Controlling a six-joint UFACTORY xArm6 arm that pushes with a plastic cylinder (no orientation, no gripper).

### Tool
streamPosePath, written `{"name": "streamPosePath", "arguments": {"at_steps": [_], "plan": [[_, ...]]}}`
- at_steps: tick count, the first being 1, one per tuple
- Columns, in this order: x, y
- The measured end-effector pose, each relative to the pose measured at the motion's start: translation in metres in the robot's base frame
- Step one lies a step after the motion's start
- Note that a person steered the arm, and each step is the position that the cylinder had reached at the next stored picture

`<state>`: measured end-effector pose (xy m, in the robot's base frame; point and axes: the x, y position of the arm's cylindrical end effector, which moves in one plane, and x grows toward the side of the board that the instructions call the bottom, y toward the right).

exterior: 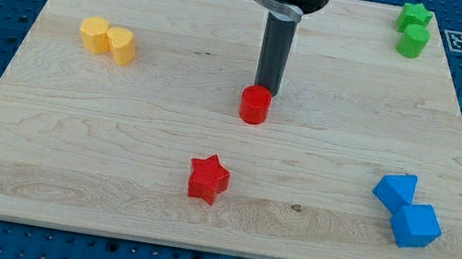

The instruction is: Move the red circle into the red star

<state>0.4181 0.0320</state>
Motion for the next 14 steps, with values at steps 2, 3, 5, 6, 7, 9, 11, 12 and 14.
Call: {"name": "streamPosePath", "arguments": {"at_steps": [2,3,5,6,7,9,11,12,14], "plan": [[0.016,-0.005],[0.015,-0.014],[0.028,-0.019],[0.047,-0.019],[0.067,-0.019],[0.1,-0.019],[0.099,-0.014],[0.092,-0.01],[0.076,0.012]]}}
